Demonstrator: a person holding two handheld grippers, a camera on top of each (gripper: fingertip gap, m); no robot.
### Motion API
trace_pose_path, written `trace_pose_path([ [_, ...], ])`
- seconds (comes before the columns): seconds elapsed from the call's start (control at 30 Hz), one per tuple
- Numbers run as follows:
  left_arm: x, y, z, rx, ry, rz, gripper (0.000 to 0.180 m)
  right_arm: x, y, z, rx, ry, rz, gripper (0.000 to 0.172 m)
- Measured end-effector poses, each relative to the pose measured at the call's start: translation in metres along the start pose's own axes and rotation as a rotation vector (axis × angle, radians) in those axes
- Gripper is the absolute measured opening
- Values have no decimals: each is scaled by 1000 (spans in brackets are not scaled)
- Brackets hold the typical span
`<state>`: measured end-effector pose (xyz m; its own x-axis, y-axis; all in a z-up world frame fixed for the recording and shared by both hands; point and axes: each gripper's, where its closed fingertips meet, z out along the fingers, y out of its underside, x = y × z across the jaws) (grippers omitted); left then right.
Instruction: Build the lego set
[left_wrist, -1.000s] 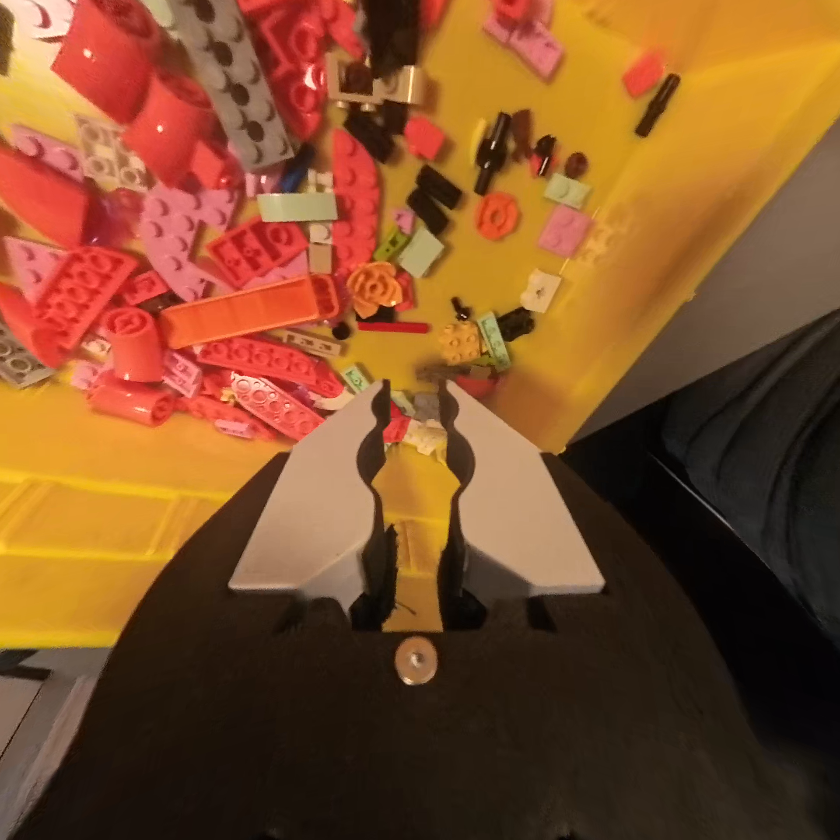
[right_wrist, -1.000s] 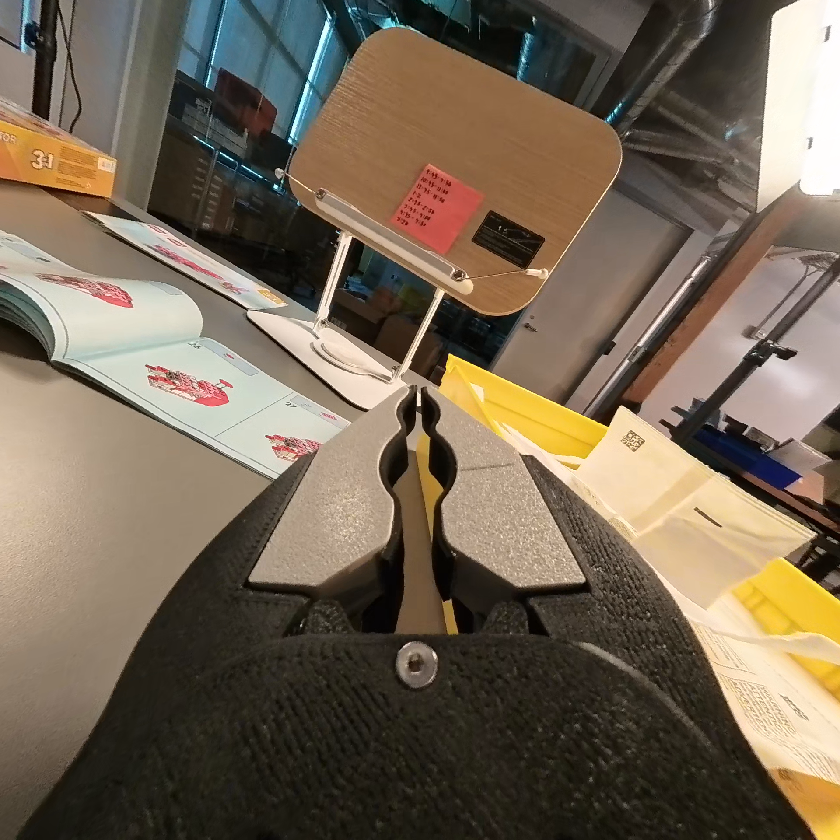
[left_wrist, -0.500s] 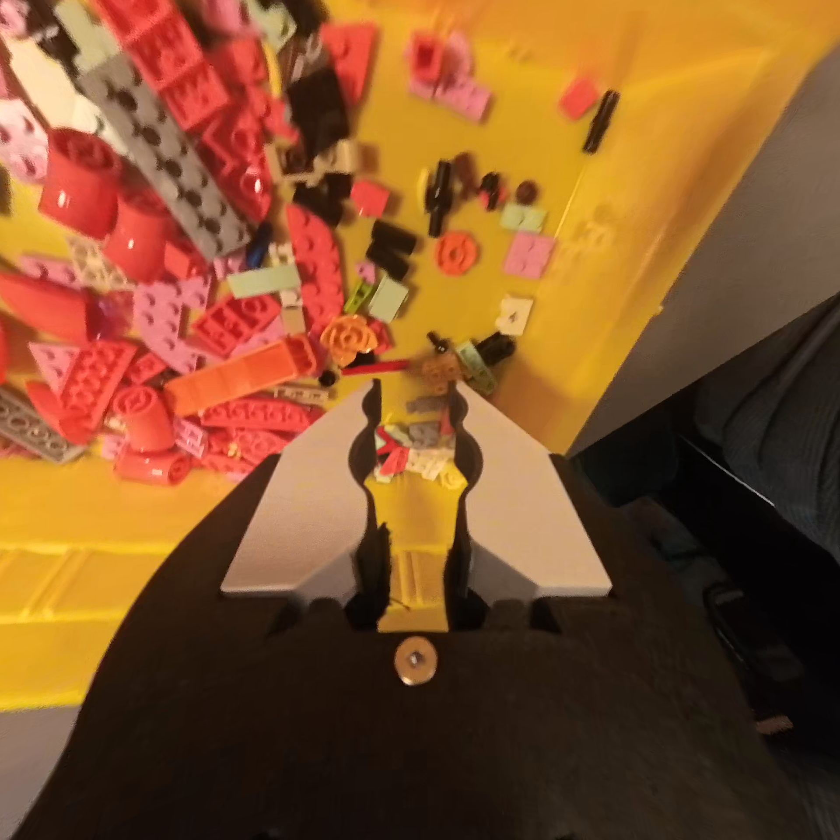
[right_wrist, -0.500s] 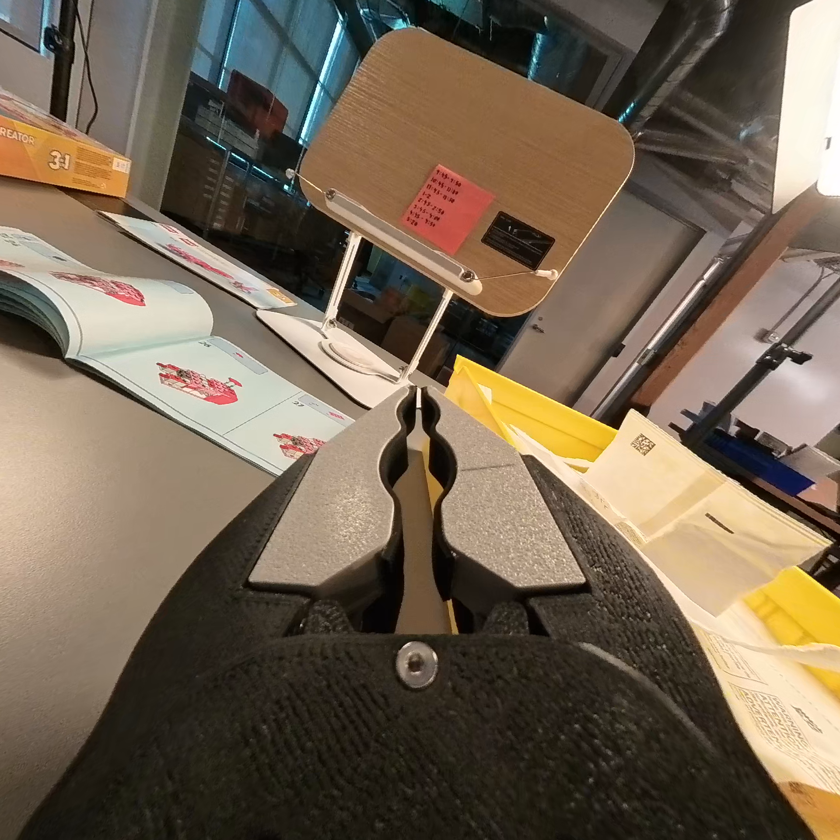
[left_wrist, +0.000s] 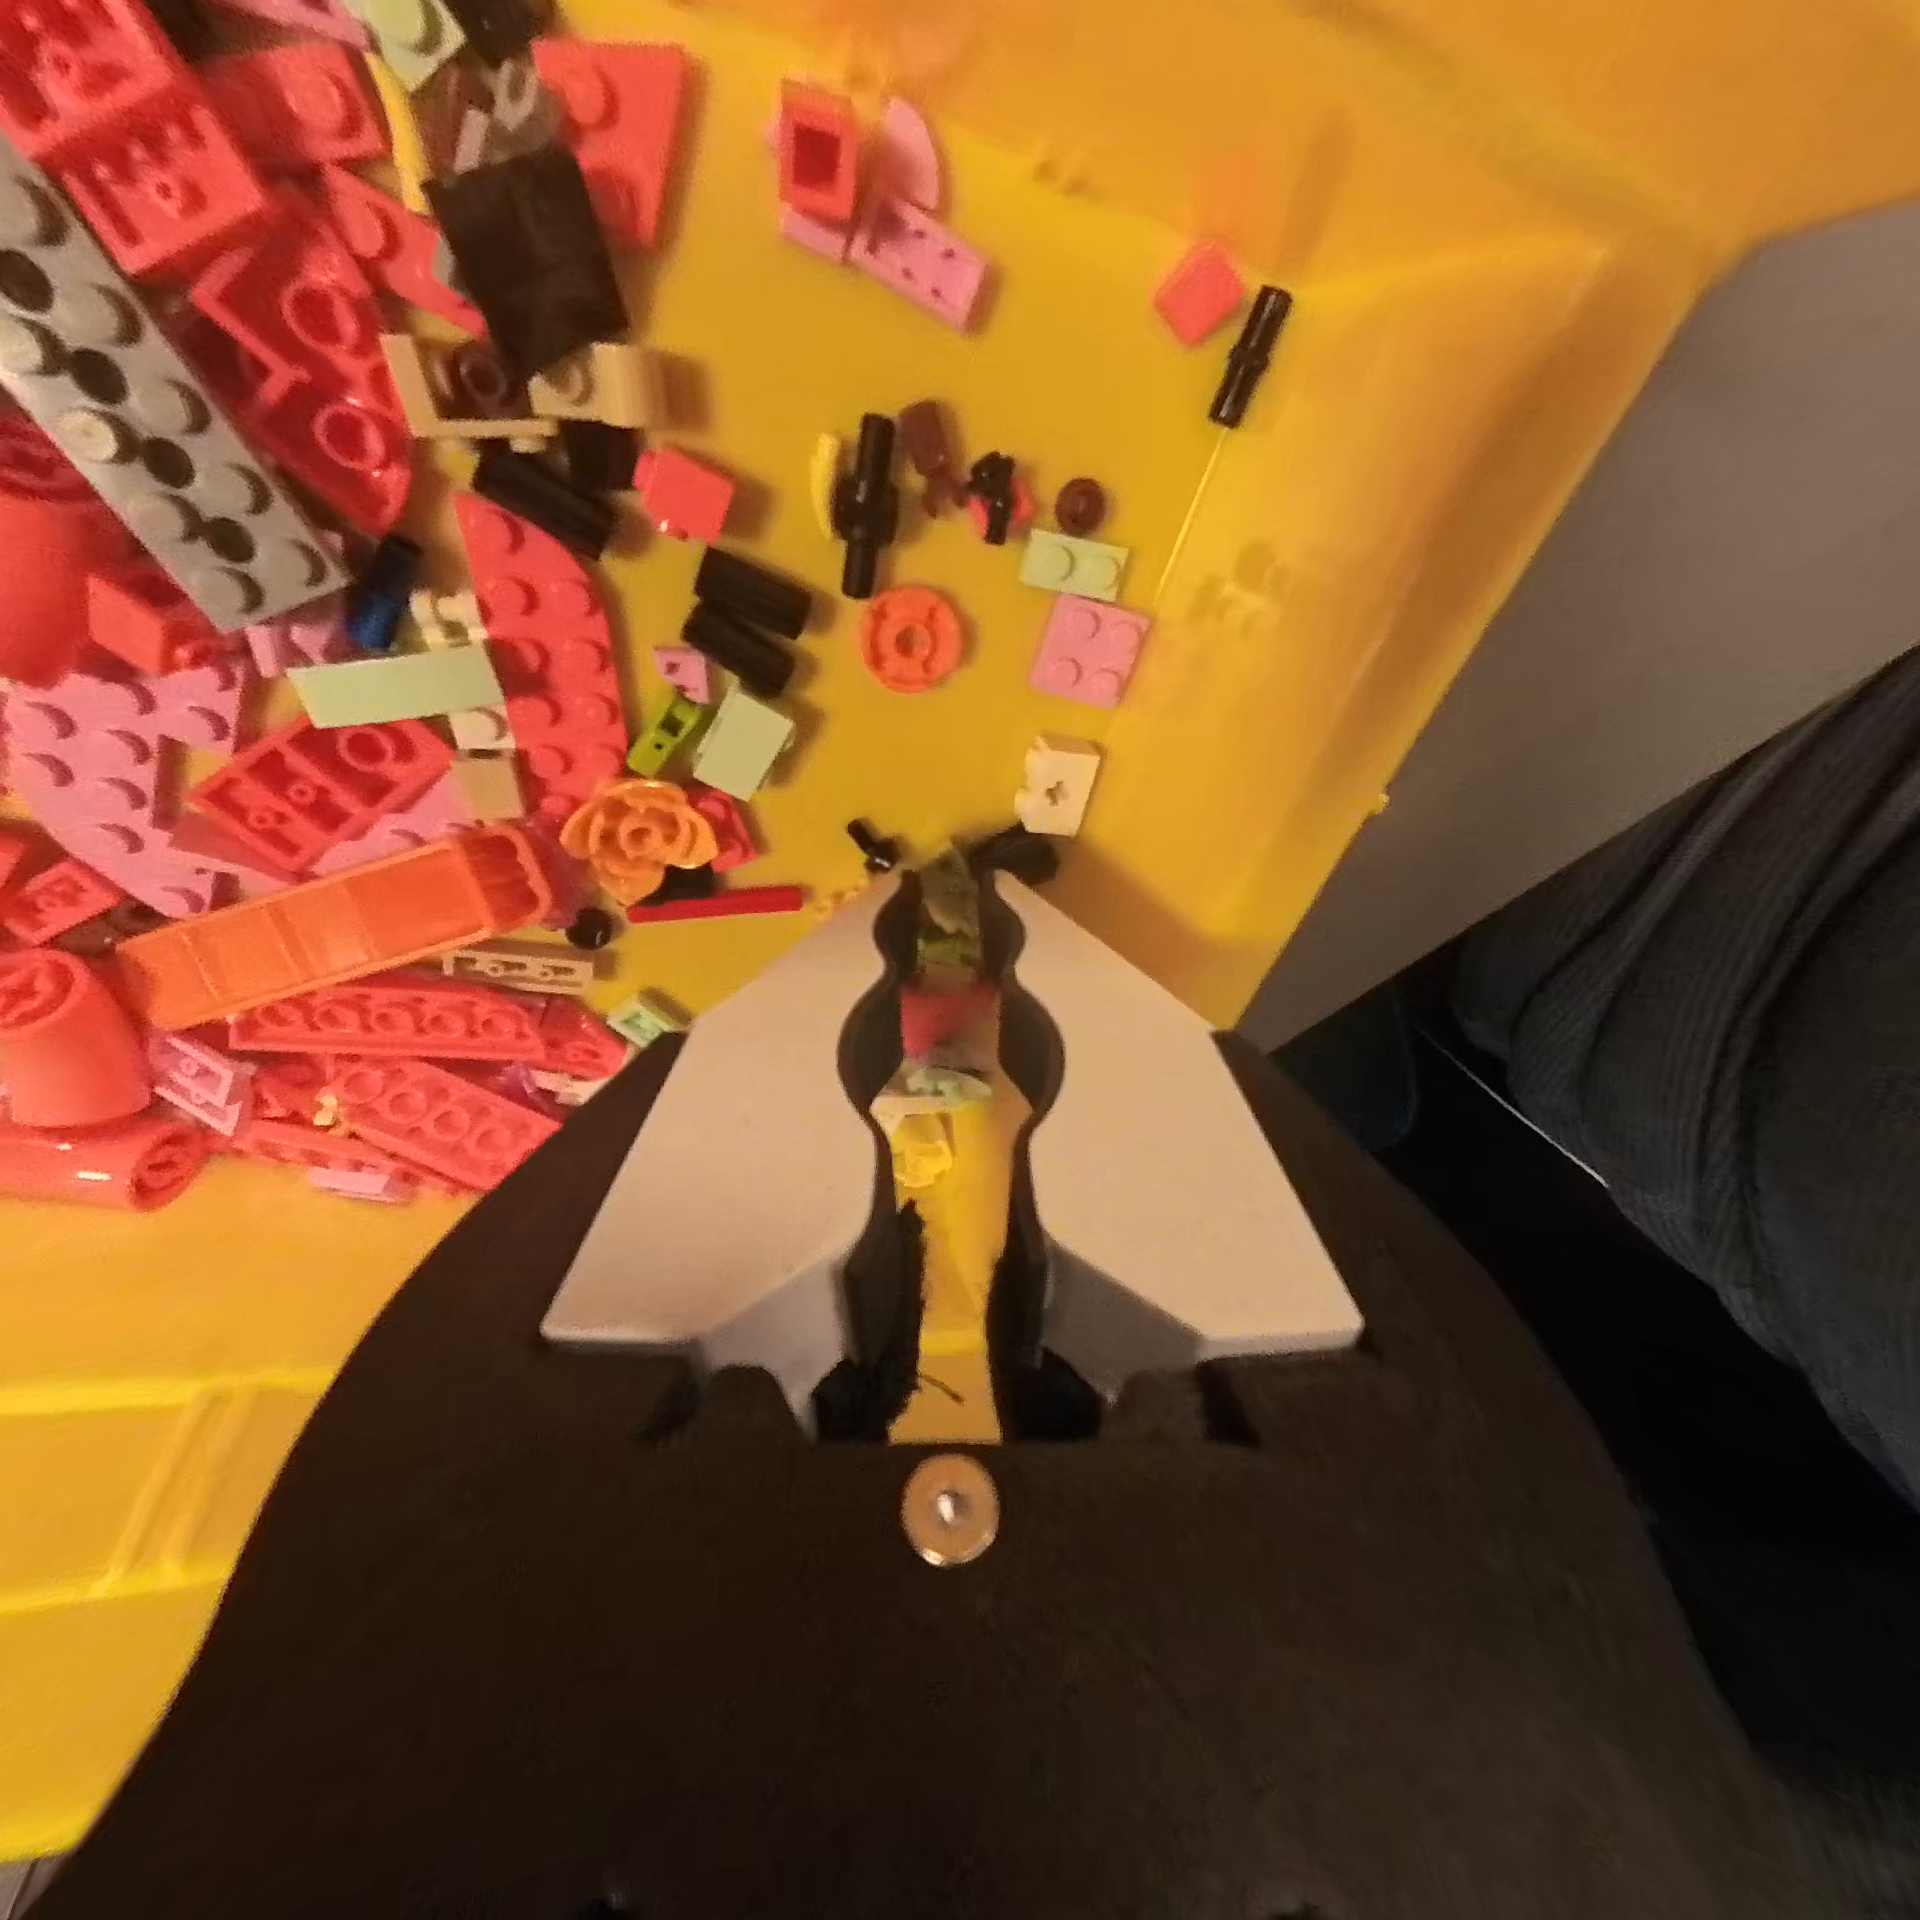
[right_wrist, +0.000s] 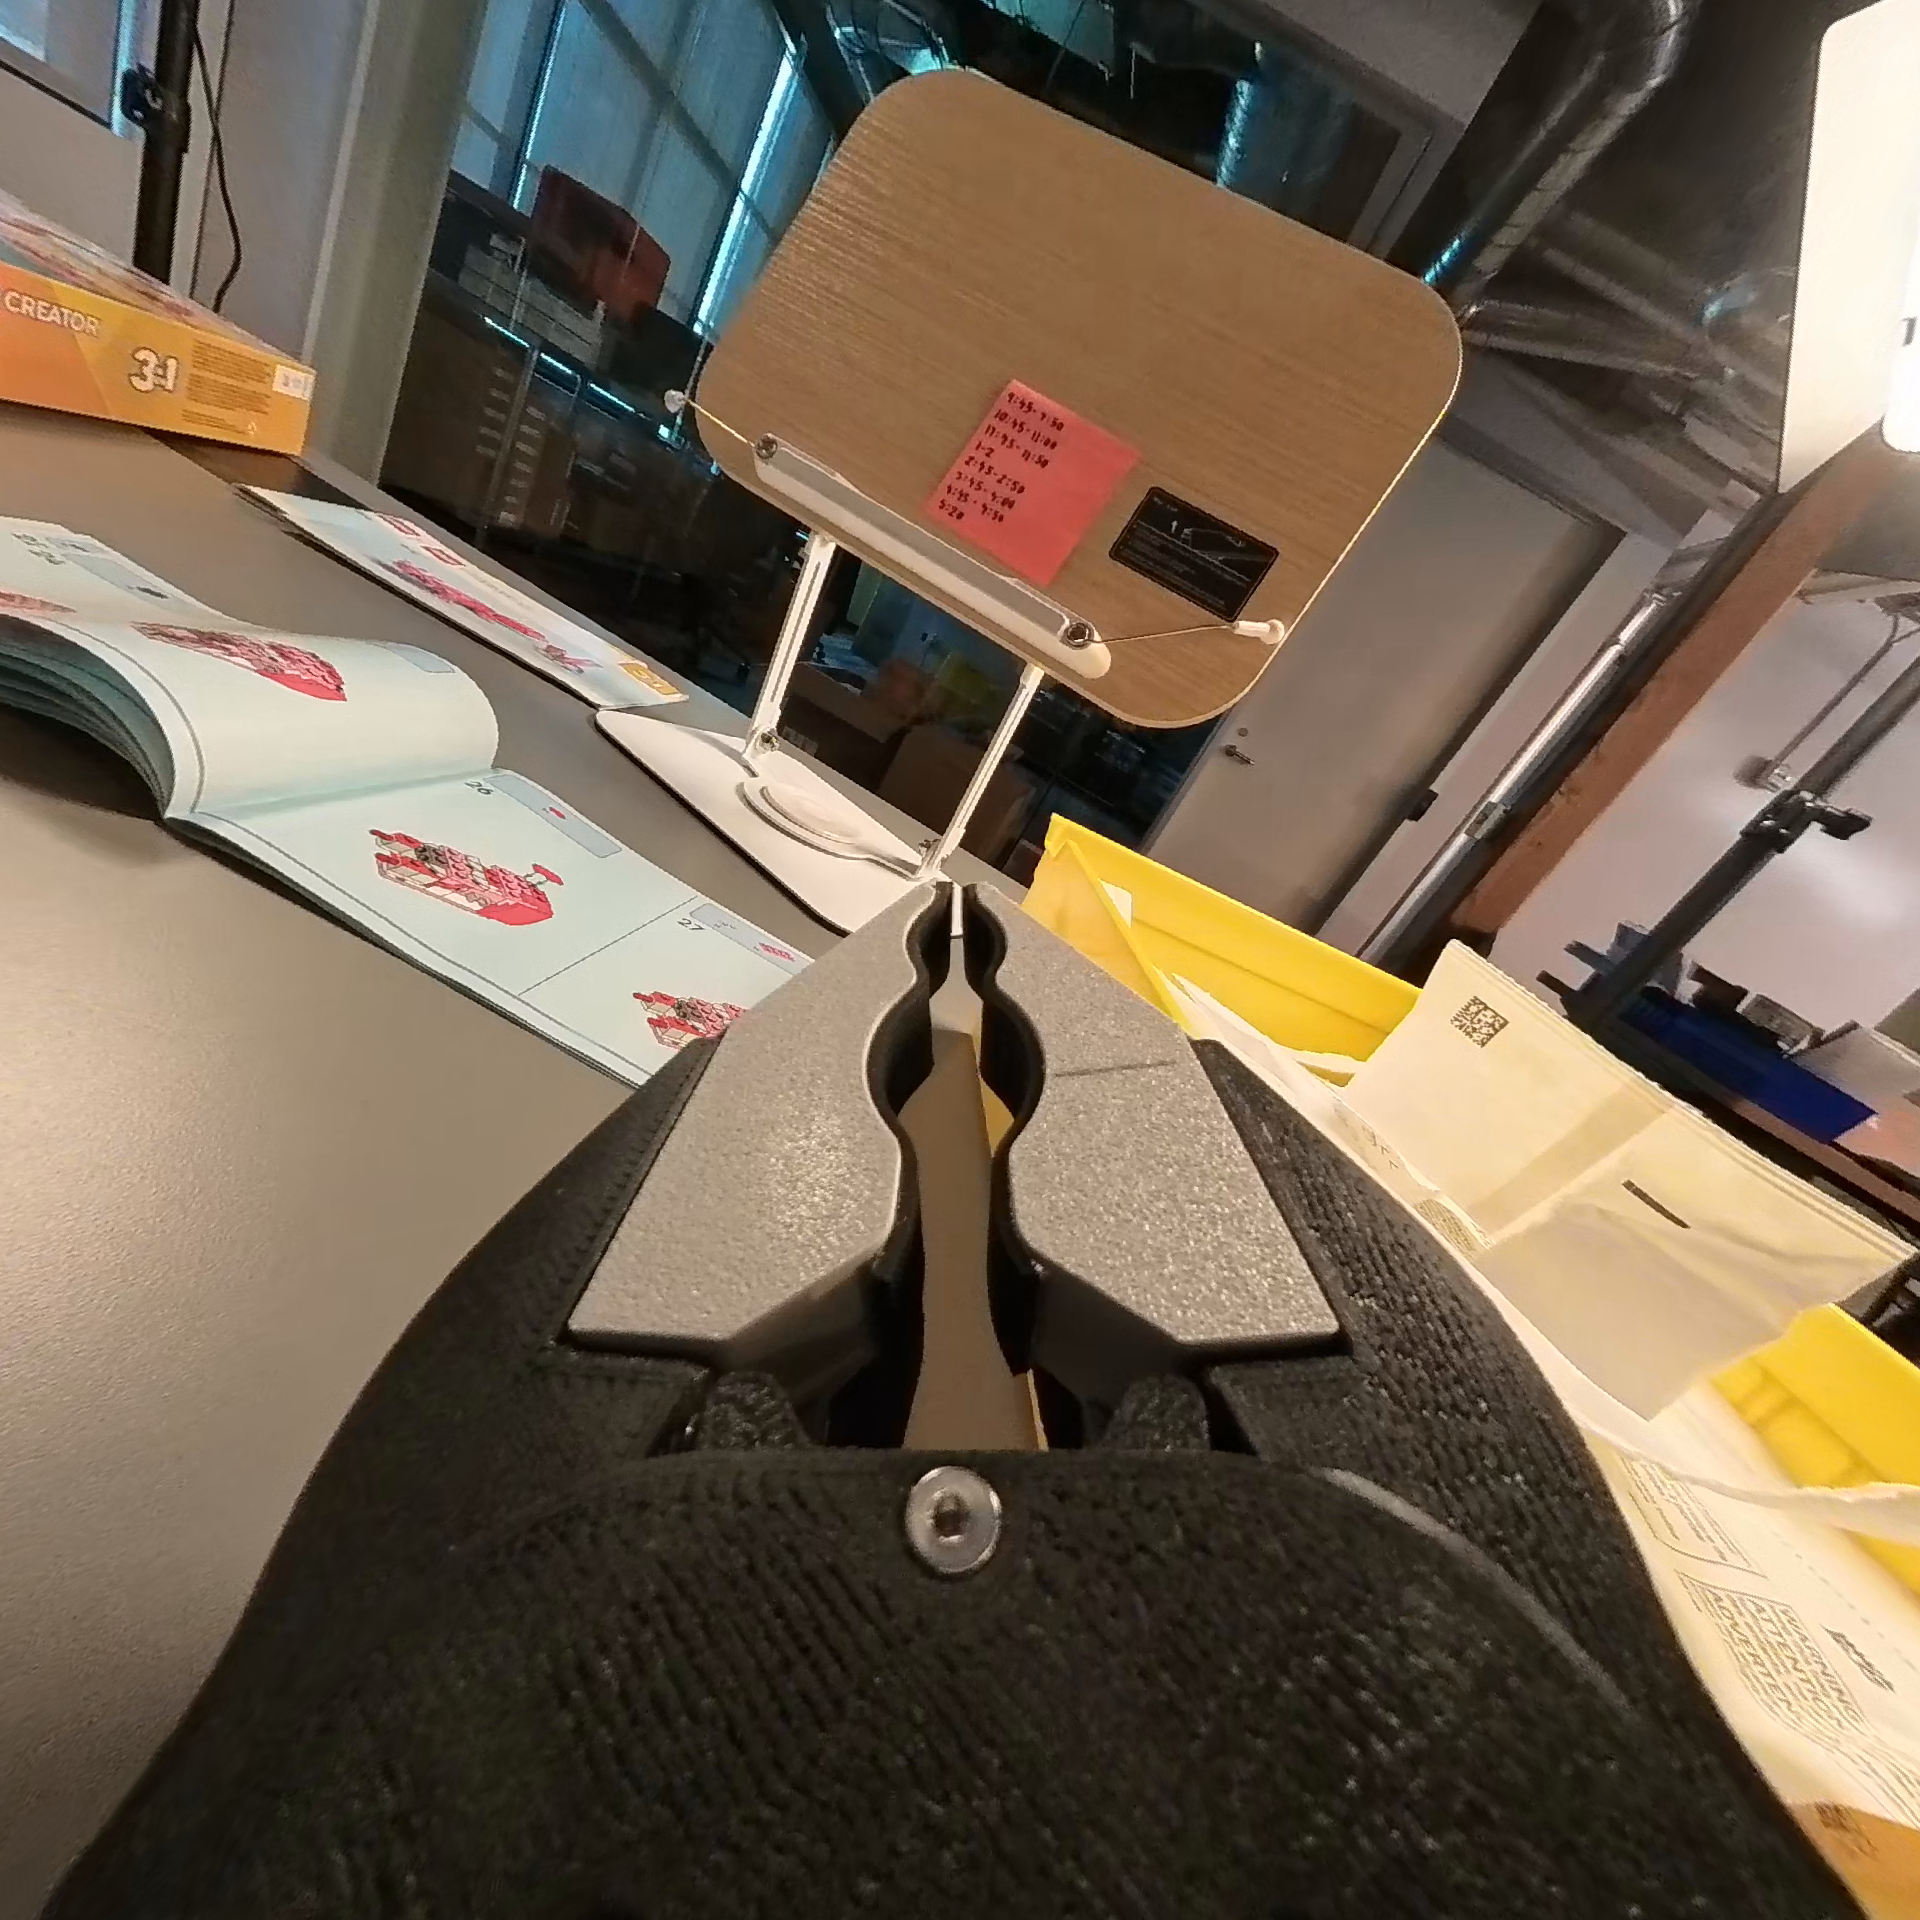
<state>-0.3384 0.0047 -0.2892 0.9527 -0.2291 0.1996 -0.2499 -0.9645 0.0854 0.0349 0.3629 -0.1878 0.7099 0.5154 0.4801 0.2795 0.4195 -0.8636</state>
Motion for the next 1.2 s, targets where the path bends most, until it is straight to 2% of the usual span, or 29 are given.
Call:
trace_pose_path([
  [0.2,-5,-3,2,6,-8,-27,12,-1,0,0,1,-5,2,0],
  [0.3,-2,-2,5,-8,-3,-16,4,-1,0,0,2,-9,1,0],
  [0.43,-4,-5,2,11,-28,12,3,-2,0,0,2,-15,3,0],
  [0.57,-12,-18,-18,136,-74,13,3,-3,-1,0,8,-22,11,0],
  [0.77,-22,-42,-80,460,-153,-33,2,-3,-6,-2,33,-40,36,0],
  [0.87,-26,-32,-78,412,-161,-69,3,-5,-8,-3,43,-54,54,0],
  [1.03,-30,-13,-36,195,-141,-105,3,-12,-11,-5,54,-88,66,0],
  [1.13,-33,-21,-26,209,-160,-91,32,-16,-12,-5,55,-105,65,0],
  [1.2,-28,-32,-28,270,-163,-38,38,-17,-12,-5,52,-109,61,0],
])
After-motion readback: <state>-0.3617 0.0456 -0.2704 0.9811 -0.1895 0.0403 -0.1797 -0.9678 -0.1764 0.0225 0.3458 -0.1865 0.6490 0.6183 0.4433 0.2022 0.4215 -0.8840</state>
